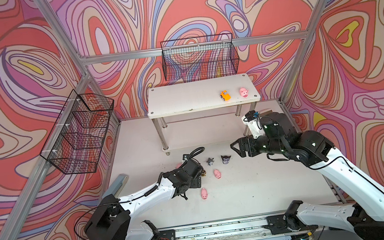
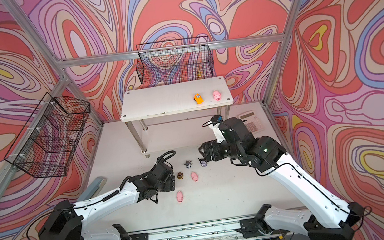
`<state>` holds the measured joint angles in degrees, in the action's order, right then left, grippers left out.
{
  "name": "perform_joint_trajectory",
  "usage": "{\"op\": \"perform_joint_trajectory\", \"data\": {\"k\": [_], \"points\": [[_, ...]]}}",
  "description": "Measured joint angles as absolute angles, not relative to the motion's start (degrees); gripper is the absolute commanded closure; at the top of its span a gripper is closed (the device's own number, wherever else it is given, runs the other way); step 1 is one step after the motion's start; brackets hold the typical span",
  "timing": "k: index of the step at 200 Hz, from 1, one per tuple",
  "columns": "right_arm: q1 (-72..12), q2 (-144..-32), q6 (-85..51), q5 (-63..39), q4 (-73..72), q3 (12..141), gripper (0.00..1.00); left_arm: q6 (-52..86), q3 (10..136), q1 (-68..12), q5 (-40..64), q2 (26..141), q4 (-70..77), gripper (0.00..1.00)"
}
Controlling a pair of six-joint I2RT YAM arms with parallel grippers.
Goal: Organize plastic toys on shelves
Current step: Pick up the plastic toy from the center of the table.
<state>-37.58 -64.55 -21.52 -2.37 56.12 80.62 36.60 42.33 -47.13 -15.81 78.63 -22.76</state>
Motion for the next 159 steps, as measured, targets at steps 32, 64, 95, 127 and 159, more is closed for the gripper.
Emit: {"op": "perform_joint_trajectory", "data": {"k": [32, 64, 95, 127, 159], "points": [[-37.58, -65.25, -21.54, -2.39, 56.10, 80.68, 0.07, 36.18, 42.33, -46.59, -14.94, 80.01, -21.52, 0.19], [-37.58, -65.34, -21.56, -2.37, 56.14, 80.79, 0.07, 35.79, 42.33, -46.02, -14.28, 81.17, -20.05, 0.21], [-37.58, -65.54, -21.61, -2.35, 56.12, 81.45, 0.07, 35.55, 42.33, -45.36, -13.41, 82.59, -19.33, 0.26], [-37.58, -65.60, -21.74, -1.96, 56.12, 81.60, 0.07, 35.55, 42.33, -44.93, -12.86, 83.48, -18.44, 0.30], [-37.58, -65.95, -21.74, -1.76, 56.14, 81.65, 0.07, 35.38, 42.33, -44.88, -12.34, 84.86, -17.85, 0.32]]}}
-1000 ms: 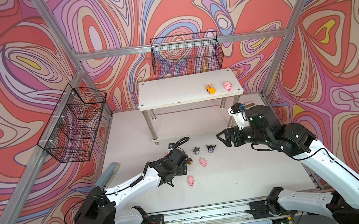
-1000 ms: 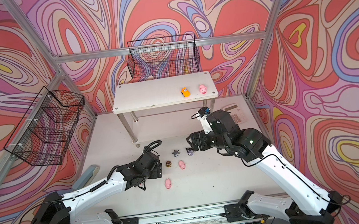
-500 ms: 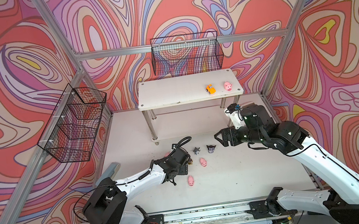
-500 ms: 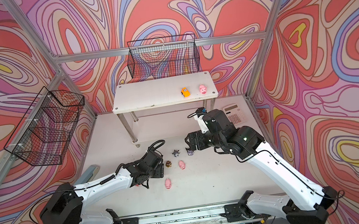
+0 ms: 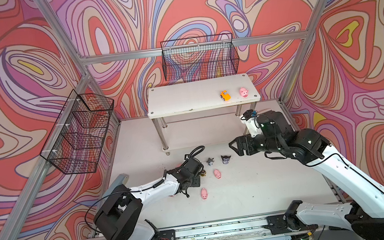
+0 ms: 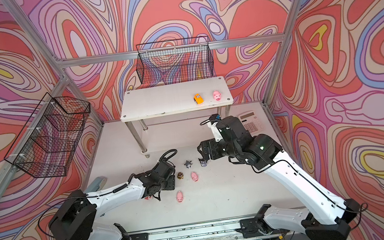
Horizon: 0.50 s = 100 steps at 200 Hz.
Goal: Organize plastic toys on shelves
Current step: Pick up the plastic toy from the center of the table.
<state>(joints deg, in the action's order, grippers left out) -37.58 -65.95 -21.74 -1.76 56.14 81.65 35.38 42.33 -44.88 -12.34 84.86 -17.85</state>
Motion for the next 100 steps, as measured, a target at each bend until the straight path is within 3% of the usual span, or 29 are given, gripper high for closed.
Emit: {"op": "perform_joint_trajectory", "data": {"k": [100], "points": [[-37.58, -66.17, -21.74, -1.32, 56.18, 81.97, 0.06, 35.33, 42.35, -44.51, -11.94, 86.76, -17.26, 0.44]]}}
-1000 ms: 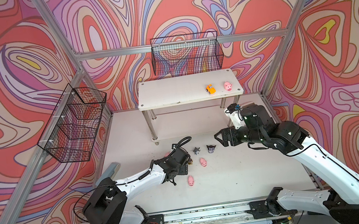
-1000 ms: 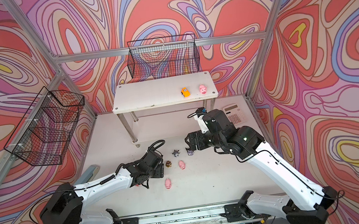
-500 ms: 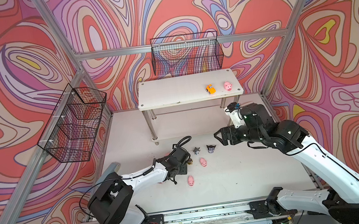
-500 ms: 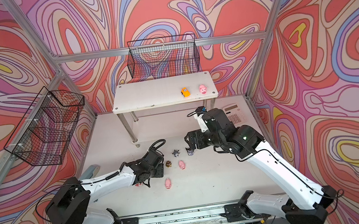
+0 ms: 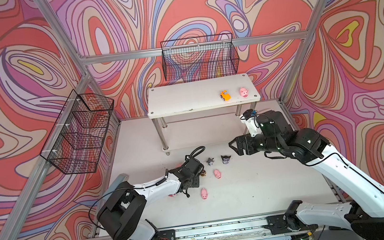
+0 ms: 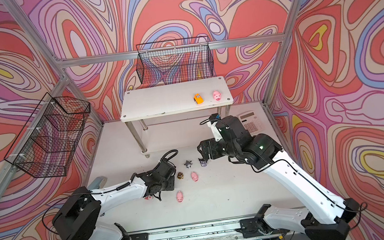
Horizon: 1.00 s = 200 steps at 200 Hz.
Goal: Organize plastic toys on shelves
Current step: Pick up the plastic toy from the center of the table.
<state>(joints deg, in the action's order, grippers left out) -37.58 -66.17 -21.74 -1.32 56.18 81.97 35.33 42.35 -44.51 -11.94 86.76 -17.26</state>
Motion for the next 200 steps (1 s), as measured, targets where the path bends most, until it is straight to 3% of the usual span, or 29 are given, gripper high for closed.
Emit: {"op": "perform_joint_trajectory", "data": {"k": [35, 60, 124, 200], "points": [[-37.58, -66.17, -21.76, -1.30, 56.21, 82.30, 0.06, 35.33, 42.35, -44.51, -11.92, 86.78, -16.82, 0.48], [-37.58, -66.17, -21.76, -1.30, 56.34, 82.30, 0.06, 35.35, 42.35, -44.51, -11.86, 86.78, -16.49, 0.58], [-37.58, -66.17, -21.87, -1.30, 56.51, 82.30, 0.06, 35.27, 42.72, -44.51, -11.75, 87.99, -16.43, 0.59], [-37.58, -66.17, -21.96, -1.28, 56.80, 82.63, 0.06, 35.16, 44.29, -44.51, -11.81, 88.07, -17.67, 0.71]]}}
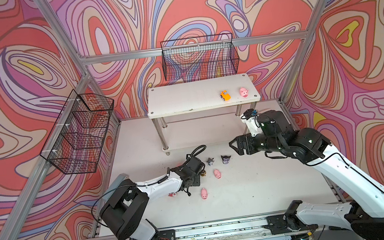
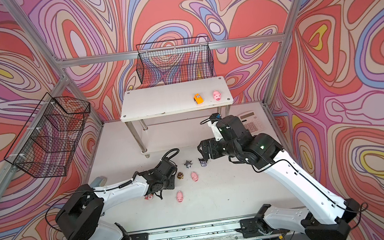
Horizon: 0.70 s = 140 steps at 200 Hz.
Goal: Organize plastic toys on shelves
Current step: Pick up the plastic toy from the center of the table.
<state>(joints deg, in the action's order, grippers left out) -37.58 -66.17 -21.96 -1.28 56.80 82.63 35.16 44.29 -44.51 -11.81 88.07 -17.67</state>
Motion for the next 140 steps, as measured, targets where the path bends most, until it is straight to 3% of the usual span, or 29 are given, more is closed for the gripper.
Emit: {"op": "perform_joint_trajectory", "data": {"k": [76, 140], "points": [[-37.58, -66.15, -21.96, -1.30, 56.07, 82.52, 0.06, 35.09, 47.75, -44.51, -13.13, 76.07, -24.93, 0.75], [-37.58, -66.02, -21.93, -1.28, 56.14, 82.00, 0.06, 34.74, 43.86, -44.51, -14.00, 76.34, -22.81, 0.81]]}}
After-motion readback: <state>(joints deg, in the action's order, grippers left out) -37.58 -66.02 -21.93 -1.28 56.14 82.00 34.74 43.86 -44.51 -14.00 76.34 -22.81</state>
